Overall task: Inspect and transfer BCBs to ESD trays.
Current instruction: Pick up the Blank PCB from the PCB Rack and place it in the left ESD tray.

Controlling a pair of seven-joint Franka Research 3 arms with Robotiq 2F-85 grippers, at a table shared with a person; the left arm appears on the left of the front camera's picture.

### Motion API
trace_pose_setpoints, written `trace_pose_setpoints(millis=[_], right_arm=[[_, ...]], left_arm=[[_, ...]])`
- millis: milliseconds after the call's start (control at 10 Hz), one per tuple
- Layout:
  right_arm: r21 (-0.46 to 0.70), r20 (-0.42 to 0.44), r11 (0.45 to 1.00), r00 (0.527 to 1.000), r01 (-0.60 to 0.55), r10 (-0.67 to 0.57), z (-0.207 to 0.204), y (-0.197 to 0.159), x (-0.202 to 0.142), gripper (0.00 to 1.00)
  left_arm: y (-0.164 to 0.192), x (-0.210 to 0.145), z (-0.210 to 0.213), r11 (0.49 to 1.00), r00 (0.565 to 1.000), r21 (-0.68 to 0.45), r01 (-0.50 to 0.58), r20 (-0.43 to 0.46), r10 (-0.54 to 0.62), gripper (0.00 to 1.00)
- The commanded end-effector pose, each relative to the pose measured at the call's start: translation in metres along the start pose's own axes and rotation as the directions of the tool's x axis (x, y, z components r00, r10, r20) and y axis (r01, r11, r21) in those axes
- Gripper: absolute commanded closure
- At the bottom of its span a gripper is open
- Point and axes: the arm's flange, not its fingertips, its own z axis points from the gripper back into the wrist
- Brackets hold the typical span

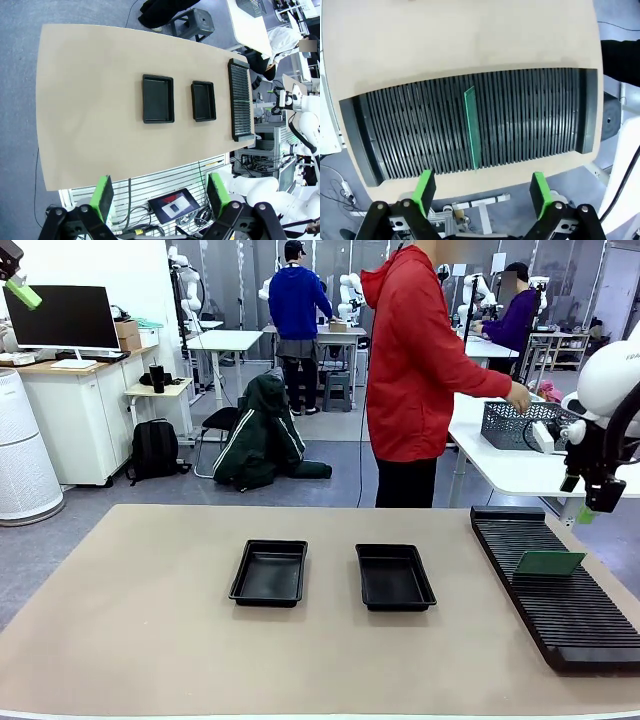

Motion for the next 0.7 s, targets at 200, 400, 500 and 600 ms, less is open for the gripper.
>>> trace_pose_setpoints(millis=[200,400,500,600], right_arm=[[0.019,0.018,0.999,0.999,-0.045,0.045,-0.040,0.008,-0.010,0.00],[0.028,0.031,0.998,0.998,-0.053,0.052,-0.055,0.011,-0.011,0.00],[0.028,0.034,0.998,0.998,-0.056,0.055,-0.061,0.014,-0.012,0.00],[0.025,0.039,0.998,0.998,-0.055,0.054,-0.067,0.018,-0.014,0.00]], left_arm=[[0.001,-0.001,0.000,1.000,1.000,-0.001,0.000,0.000,0.000,0.00],[0.001,-0.001,0.000,1.000,1.000,-0.001,0.000,0.000,0.000,0.00],[0.001,-0.001,0.000,1.000,1.000,-0.001,0.000,0.000,0.000,0.00],[0.001,-0.001,0.000,1.000,1.000,-0.001,0.000,0.000,0.000,0.00]])
